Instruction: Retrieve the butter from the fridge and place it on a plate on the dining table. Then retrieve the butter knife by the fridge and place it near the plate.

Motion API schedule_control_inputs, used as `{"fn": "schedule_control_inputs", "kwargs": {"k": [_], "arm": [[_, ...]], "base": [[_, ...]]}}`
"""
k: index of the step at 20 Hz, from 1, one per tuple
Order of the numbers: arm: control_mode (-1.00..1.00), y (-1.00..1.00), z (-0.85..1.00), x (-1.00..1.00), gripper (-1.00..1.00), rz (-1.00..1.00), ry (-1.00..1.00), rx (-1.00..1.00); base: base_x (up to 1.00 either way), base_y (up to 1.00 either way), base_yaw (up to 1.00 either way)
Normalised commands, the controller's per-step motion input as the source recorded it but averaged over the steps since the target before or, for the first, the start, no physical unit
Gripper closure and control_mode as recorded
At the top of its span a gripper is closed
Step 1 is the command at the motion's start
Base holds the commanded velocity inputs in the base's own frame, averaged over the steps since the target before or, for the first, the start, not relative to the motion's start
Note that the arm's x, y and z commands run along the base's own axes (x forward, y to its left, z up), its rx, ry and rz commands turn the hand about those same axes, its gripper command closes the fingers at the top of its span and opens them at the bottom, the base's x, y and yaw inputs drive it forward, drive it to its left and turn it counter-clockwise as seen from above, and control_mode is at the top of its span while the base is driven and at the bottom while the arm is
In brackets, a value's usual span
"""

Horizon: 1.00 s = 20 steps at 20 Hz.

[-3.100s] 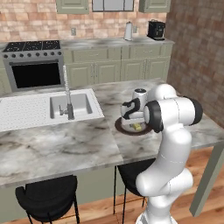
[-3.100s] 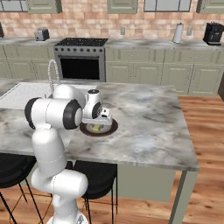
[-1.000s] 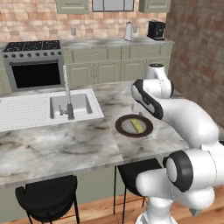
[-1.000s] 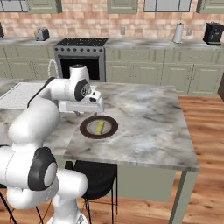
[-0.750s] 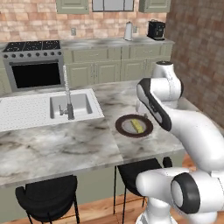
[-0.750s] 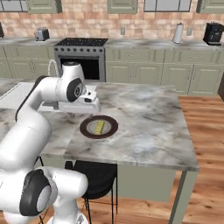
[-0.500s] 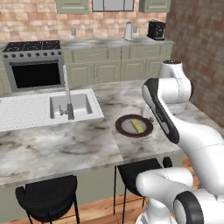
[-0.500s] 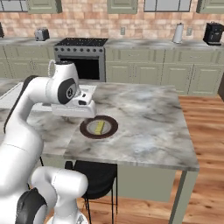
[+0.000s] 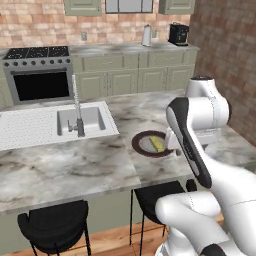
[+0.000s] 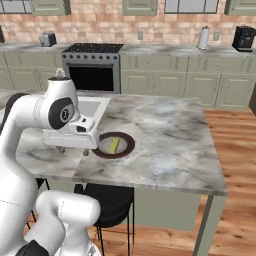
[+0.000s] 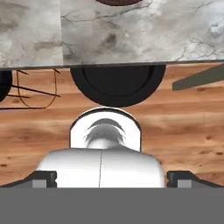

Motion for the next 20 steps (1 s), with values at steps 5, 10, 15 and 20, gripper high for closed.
{"fn": "schedule_control_inputs", "kwargs": {"k": [5, 10, 15, 20], "arm": [[-1.0, 0.0, 0.0, 0.0, -1.0, 0.0, 0.0, 0.0], [-1.0, 0.0, -0.01, -0.25, -1.0, 0.0, 0.0, 0.0], [1.0, 0.0, 0.0, 0.0, -1.0, 0.0, 0.0, 0.0], [1.0, 0.0, 0.0, 0.0, -1.0, 0.0, 0.0, 0.0]], "base": [[0.0, 0.0, 0.0], [0.0, 0.0, 0.0], [-0.53, -0.09, -0.04], [-0.47, -0.79, -0.03]]}}
